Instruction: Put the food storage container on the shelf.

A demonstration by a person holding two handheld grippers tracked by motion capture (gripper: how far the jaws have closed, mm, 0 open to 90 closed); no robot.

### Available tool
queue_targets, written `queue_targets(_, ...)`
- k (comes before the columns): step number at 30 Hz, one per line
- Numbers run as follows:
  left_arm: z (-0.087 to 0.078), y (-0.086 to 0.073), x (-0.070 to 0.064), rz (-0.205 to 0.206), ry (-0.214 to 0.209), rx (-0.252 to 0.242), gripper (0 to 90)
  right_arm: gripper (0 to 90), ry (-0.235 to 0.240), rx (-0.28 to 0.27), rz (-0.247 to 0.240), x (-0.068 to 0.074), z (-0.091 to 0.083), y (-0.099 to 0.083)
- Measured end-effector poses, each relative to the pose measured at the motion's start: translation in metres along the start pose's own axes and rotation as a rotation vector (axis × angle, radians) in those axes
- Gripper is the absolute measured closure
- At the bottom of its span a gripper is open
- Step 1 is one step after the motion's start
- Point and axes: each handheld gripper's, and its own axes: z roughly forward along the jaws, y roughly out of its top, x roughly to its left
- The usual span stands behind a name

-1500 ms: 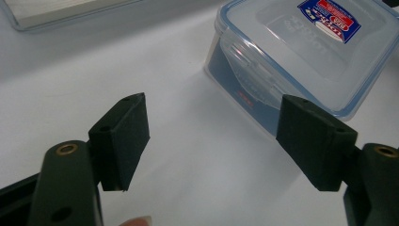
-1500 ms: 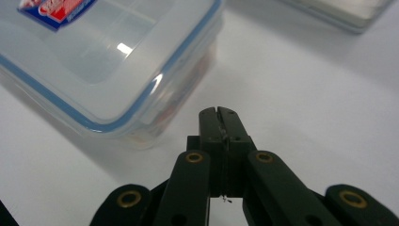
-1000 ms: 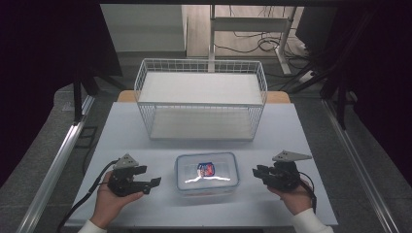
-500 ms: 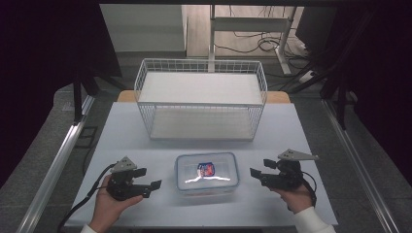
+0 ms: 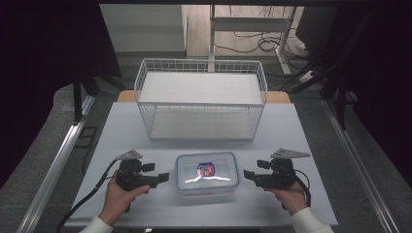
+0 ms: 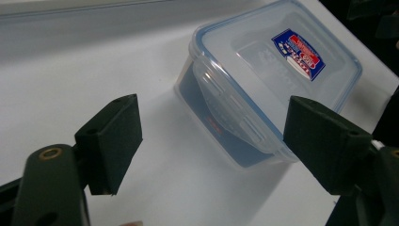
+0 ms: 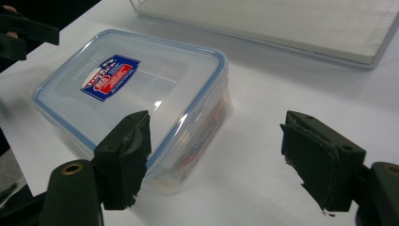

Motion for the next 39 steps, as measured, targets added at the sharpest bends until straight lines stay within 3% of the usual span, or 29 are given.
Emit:
queue_targets(8,0.015,0.005,-0.004,-0.017,-0.034,0.044,16.4,23.5,0.050,0.046,-0.011,0.004,0.013,-0.001)
queue_targets(15,0.031,0.014,0.001,-0.069,-0.091,0.052,15.2,22.7,0.052,0.038,-0.015,0.005,0.015,0.002)
queue_targets(18,0.043,0.016,0.003,-0.118,-0.142,0.075,15.1,21.9,0.061,0.030,-0.010,0.005,0.015,0.003)
queue_targets(21,0.048,0.017,0.003,-0.127,-0.142,0.088,15.0,21.7,0.062,0.021,-0.015,0.005,0.016,0.004)
queue_targets(22,0.052,0.017,0.005,-0.156,-0.172,0.096,15.1,21.6,0.060,0.027,-0.007,0.004,0.017,0.004)
queue_targets(25,0.057,0.016,0.007,-0.182,-0.215,0.124,15.5,20.8,0.069,0.030,0.002,0.001,0.020,0.005)
queue_targets(28,0.060,0.015,0.007,-0.194,-0.241,0.143,16.8,18.8,0.131,0.018,0.037,0.000,0.025,0.005)
queue_targets(31,0.061,0.015,0.007,-0.201,-0.258,0.142,20.1,16.5,0.205,0.038,0.105,-0.003,0.036,0.006)
queue_targets(34,0.061,0.015,0.008,-0.201,-0.252,0.144,21.9,14.3,0.219,0.061,0.128,-0.004,0.044,0.007)
queue_targets(35,0.061,0.015,0.008,-0.200,-0.249,0.146,23.4,9.5,0.217,0.106,0.150,-0.005,0.054,0.007)
queue_targets(39,0.060,0.015,0.007,-0.205,-0.242,0.144,25.8,9.4,0.245,0.137,0.205,-0.007,0.064,0.008)
